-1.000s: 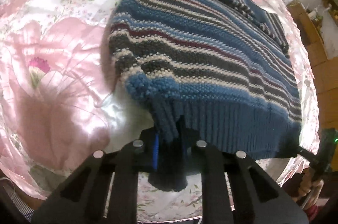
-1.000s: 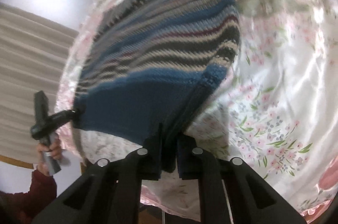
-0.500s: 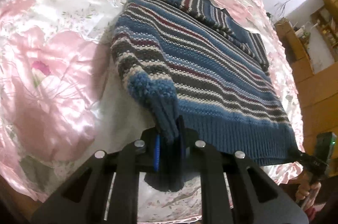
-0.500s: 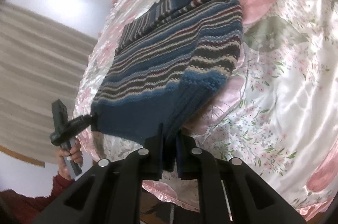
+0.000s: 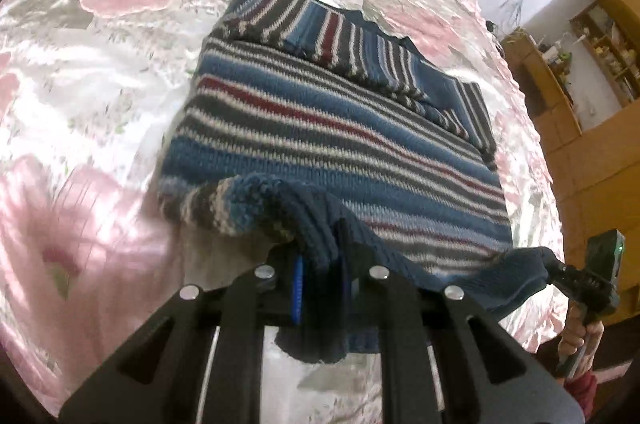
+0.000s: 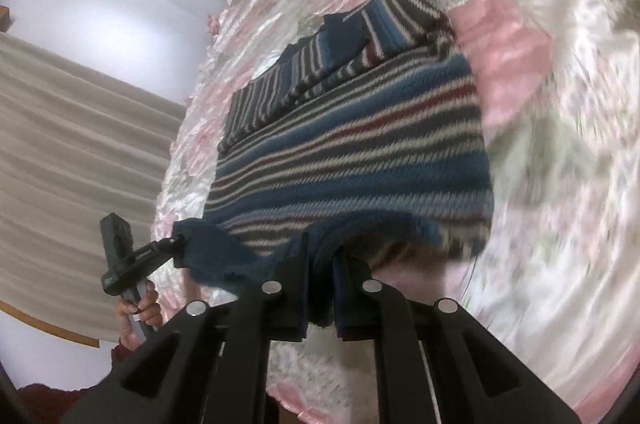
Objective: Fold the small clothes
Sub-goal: 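Grasp the ribbed hem with both tools and lift it toward the collar, then lay the hem over the sweater body near the collar and open both tools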
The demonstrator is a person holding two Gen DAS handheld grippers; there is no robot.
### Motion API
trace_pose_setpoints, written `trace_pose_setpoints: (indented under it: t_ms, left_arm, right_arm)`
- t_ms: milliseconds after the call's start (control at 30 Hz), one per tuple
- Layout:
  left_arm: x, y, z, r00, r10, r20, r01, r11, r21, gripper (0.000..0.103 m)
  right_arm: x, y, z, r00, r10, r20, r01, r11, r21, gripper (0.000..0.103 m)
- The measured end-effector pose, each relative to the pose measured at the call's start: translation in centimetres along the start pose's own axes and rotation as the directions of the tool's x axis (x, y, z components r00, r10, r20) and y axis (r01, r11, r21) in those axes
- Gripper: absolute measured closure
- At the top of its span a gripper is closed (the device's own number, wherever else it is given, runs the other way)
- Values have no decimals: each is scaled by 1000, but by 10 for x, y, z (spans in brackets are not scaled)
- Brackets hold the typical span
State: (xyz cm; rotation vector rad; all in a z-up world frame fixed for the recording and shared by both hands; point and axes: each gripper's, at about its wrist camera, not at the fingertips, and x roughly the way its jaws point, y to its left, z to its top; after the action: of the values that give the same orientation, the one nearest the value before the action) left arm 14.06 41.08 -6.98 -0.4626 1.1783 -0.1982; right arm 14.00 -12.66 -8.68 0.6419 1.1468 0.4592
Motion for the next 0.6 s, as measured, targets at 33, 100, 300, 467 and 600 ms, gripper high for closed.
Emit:
trace_pose_setpoints:
  t_ms: [33, 100, 300, 467, 600]
  left_arm:
    - [4, 1, 5, 1000, -1, 1, 1, 1000, -12, 91]
    - [13, 5, 18, 1000, -5, 7, 6, 999, -42, 90]
    - [57, 23, 47, 997, 57, -58, -64, 989, -133, 81]
    - [26, 31, 57, 999, 31, -9, -32, 982, -186, 58]
    - [-14, 34, 65, 993, 75, 96, -63, 990, -122, 30]
  right_arm:
    - [2, -5, 11, 1000, 8, -5, -8, 1000, 15, 94]
    - [9, -12, 28, 1000, 9, -12, -9, 999, 35, 94]
    - [60, -48, 81, 998, -26, -59, 34, 990, 135, 93]
    - [69, -74, 94, 996, 20, -89, 0, 975, 223, 86]
    - [33, -71, 86, 995, -91, -49, 98, 981, 170, 45]
